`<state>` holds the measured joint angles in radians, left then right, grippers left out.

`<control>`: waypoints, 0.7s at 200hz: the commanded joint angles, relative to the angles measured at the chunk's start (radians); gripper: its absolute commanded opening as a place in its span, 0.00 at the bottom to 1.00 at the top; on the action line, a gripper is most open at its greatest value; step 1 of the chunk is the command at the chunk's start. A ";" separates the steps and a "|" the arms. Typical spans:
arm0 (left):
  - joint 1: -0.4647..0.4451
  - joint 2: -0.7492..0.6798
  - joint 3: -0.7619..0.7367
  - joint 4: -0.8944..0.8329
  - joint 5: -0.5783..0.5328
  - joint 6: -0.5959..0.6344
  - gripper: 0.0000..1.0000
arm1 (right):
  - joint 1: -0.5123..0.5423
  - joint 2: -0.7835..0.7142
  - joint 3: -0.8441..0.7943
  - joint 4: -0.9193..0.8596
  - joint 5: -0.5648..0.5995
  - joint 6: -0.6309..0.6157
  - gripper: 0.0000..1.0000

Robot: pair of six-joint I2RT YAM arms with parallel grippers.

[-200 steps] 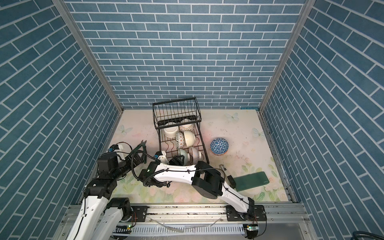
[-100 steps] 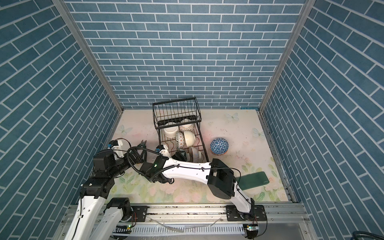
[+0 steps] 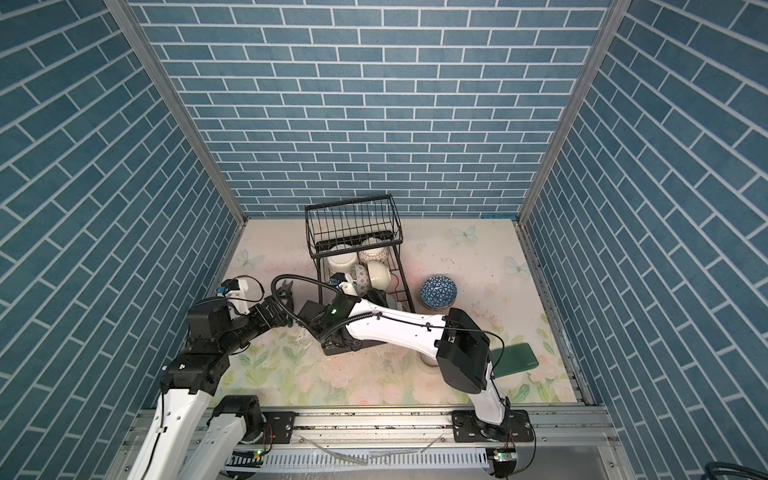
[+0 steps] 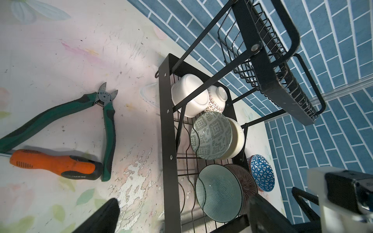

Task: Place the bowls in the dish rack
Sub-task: 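Move the right gripper over the blue triangle bowl on the table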

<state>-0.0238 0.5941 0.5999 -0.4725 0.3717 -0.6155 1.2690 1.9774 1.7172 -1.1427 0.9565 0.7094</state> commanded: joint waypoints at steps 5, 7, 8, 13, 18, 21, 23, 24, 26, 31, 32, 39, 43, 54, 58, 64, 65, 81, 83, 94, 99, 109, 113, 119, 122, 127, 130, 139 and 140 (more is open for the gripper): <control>0.005 0.017 0.032 -0.011 -0.029 0.010 1.00 | -0.028 -0.085 -0.044 -0.051 0.048 0.027 0.75; 0.006 0.018 0.032 -0.011 -0.028 0.010 1.00 | -0.031 -0.091 -0.049 -0.050 0.047 0.027 0.75; 0.006 0.019 0.032 -0.010 -0.030 0.010 1.00 | -0.033 -0.093 -0.050 -0.049 0.047 0.027 0.75; 0.006 0.021 0.032 -0.009 -0.031 0.009 1.00 | -0.044 -0.108 -0.062 -0.045 0.040 0.025 0.75; 0.006 0.024 0.032 -0.009 -0.032 0.008 1.00 | -0.054 -0.123 -0.073 -0.039 0.033 0.021 0.75; 0.006 0.025 0.032 -0.009 -0.032 0.007 1.00 | -0.061 -0.131 -0.081 -0.034 0.027 0.019 0.74; 0.006 0.027 0.032 -0.008 -0.032 0.006 1.00 | -0.067 -0.137 -0.087 -0.030 0.024 0.017 0.74; 0.007 0.027 0.032 -0.008 -0.032 0.005 1.00 | -0.069 -0.139 -0.090 -0.029 0.021 0.017 0.74; 0.007 0.028 0.032 -0.008 -0.031 0.006 1.00 | -0.075 -0.146 -0.095 -0.026 0.017 0.016 0.74; 0.007 0.031 0.031 -0.004 -0.031 0.001 1.00 | -0.087 -0.161 -0.110 -0.014 0.004 0.010 0.74; 0.007 0.032 0.030 -0.003 -0.031 0.001 1.00 | -0.090 -0.163 -0.113 -0.011 0.001 0.009 0.74; 0.007 0.036 0.027 0.002 -0.027 -0.007 1.00 | -0.110 -0.185 -0.135 0.006 -0.019 0.005 0.74; 0.007 0.037 0.025 0.007 -0.024 -0.011 1.00 | -0.116 -0.195 -0.143 0.014 -0.029 0.003 0.73; 0.007 0.038 0.020 0.020 -0.008 -0.021 1.00 | -0.155 -0.233 -0.180 0.052 -0.076 -0.011 0.73; 0.007 0.038 0.017 0.025 -0.001 -0.025 1.00 | -0.166 -0.241 -0.190 0.061 -0.087 -0.012 0.73; 0.007 0.038 0.015 0.033 0.009 -0.028 1.00 | -0.184 -0.259 -0.209 0.078 -0.111 -0.014 0.73; 0.007 0.038 0.014 0.033 0.011 -0.029 1.00 | -0.188 -0.262 -0.212 0.082 -0.115 -0.015 0.72; 0.007 0.074 0.009 0.046 0.036 -0.035 1.00 | -0.242 -0.305 -0.261 0.126 -0.180 -0.025 0.72; 0.007 0.074 0.009 0.048 0.040 -0.035 1.00 | -0.249 -0.312 -0.266 0.131 -0.186 -0.025 0.72; 0.008 0.085 0.004 0.061 0.065 -0.034 1.00 | -0.285 -0.337 -0.296 0.152 -0.217 -0.025 0.72; 0.007 0.090 0.002 0.069 0.081 -0.036 1.00 | -0.301 -0.346 -0.309 0.159 -0.230 -0.025 0.72; 0.008 0.100 -0.004 0.088 0.111 -0.040 1.00 | -0.333 -0.365 -0.332 0.174 -0.255 -0.027 0.72; 0.008 0.102 -0.007 0.095 0.123 -0.043 1.00 | -0.345 -0.369 -0.340 0.177 -0.265 -0.027 0.72; 0.008 0.106 -0.011 0.104 0.136 -0.050 1.00 | -0.362 -0.378 -0.352 0.182 -0.277 -0.028 0.72; 0.008 0.108 -0.012 0.108 0.141 -0.053 1.00 | -0.370 -0.382 -0.357 0.186 -0.282 -0.030 0.72; 0.007 0.110 -0.015 0.112 0.147 -0.056 1.00 | -0.384 -0.386 -0.367 0.191 -0.293 -0.035 0.72; 0.007 0.112 -0.016 0.115 0.151 -0.058 1.00 | -0.393 -0.389 -0.373 0.194 -0.298 -0.036 0.72; 0.007 0.115 -0.017 0.121 0.160 -0.061 1.00 | -0.416 -0.396 -0.391 0.201 -0.311 -0.041 0.72; 0.007 0.116 -0.017 0.121 0.161 -0.061 1.00 | -0.419 -0.397 -0.392 0.202 -0.313 -0.042 0.72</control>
<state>-0.0235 0.7059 0.5991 -0.4011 0.4690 -0.6613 0.8951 1.6199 1.3777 -0.9768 0.7189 0.6765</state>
